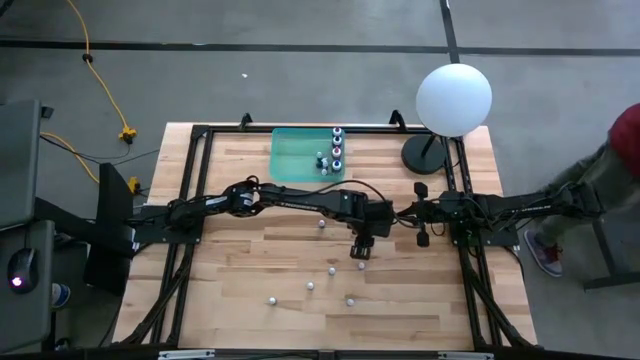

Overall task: Pick & Place food coloring
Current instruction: Put the small green food coloring bottle into the blue transparent bin

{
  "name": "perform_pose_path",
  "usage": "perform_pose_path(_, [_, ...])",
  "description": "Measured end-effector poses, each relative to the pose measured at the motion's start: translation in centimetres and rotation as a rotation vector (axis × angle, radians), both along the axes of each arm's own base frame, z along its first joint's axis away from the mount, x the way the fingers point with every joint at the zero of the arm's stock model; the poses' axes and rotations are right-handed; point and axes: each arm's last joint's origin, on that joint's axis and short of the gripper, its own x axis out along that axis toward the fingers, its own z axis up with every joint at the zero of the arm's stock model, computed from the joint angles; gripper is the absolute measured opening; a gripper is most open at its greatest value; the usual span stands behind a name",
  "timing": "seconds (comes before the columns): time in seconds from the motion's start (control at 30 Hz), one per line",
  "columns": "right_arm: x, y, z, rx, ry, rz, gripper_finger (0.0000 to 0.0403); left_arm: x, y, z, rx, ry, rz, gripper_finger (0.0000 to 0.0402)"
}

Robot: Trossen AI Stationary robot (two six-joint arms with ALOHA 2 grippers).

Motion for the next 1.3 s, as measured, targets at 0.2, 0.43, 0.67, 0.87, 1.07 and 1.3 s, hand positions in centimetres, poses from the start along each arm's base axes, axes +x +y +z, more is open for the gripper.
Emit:
perform_pose_path(0.2, [0.0, 0.0, 0.0, 0.000, 0.000, 0.000, 0.0000, 0.0, 0.0, 0.0, 0.003, -0.003, 0.003, 0.0133])
perform_pose_path(0.43, [0.0, 0.0, 0.0, 0.000, 0.000, 0.000, 0.0000, 0.1, 0.0, 0.0, 0.002, -0.006, 0.002, 0.0133])
perform_pose_path(0.67, [0.0, 0.0, 0.0, 0.000, -0.001, 0.000, 0.0000, 0.1, 0.0, 0.0, 0.002, -0.005, 0.002, 0.0133])
perform_pose_path(0.87, [0.0, 0.0, 0.0, 0.000, 0.000, 0.000, 0.0000, 0.0, 0.0, 0.0, 0.003, -0.005, 0.003, 0.0133])
perform_pose_path(1.07, [0.0, 0.0, 0.0, 0.000, 0.000, 0.000, 0.0000, 0.2, 0.0, -1.3, 0.003, 0.023, 0.001, 0.0133])
perform_pose_path(1.3, [0.0, 0.0, 0.0, 0.000, -0.001, 0.000, 0.0000, 0.4, -0.3, -1.6, 0.014, 0.015, 0.002, 0.0133])
